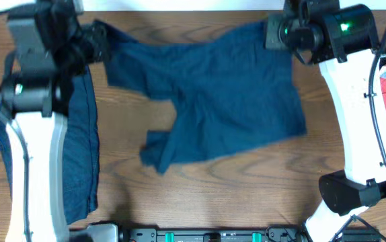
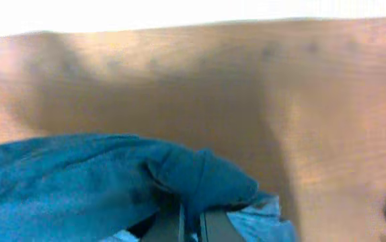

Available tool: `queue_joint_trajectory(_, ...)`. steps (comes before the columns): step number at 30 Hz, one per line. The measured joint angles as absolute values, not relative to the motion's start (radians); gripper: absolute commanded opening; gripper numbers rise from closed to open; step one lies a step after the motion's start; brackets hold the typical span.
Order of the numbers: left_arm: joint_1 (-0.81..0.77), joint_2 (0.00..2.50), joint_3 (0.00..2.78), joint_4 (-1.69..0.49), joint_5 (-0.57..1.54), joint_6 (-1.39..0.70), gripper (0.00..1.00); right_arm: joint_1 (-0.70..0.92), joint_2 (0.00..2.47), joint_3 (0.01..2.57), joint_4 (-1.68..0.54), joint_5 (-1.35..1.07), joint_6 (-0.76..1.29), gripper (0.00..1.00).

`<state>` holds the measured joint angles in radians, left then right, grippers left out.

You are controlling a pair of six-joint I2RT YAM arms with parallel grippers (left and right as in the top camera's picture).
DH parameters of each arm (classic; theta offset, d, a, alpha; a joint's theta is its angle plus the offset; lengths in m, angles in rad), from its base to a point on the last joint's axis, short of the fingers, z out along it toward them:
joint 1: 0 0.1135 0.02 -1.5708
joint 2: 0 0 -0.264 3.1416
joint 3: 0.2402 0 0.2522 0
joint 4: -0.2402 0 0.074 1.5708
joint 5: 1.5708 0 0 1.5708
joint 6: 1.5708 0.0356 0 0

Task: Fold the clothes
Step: 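Lift the shorts with both grippers and pull them toward the back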

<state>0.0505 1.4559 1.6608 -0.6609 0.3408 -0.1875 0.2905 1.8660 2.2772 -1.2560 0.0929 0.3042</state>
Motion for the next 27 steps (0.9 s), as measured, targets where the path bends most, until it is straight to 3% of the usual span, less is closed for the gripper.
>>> queue_joint_trajectory(12,0.045,1.502,2.188,-0.730,0.284,-0.171,0.06,0.246,1.846,2.546,-1.208,0.173,0.248,0.01)
queue_joint_trajectory(19,0.038,1.503,2.239,-0.839,0.284,-0.153,0.06,0.245,1.831,2.567,-1.359,0.170,0.237,0.01)
queue_joint_trajectory(27,0.039,1.830,2.231,-1.046,0.346,-0.152,0.06,0.232,1.953,2.461,-1.493,0.165,0.237,0.01)
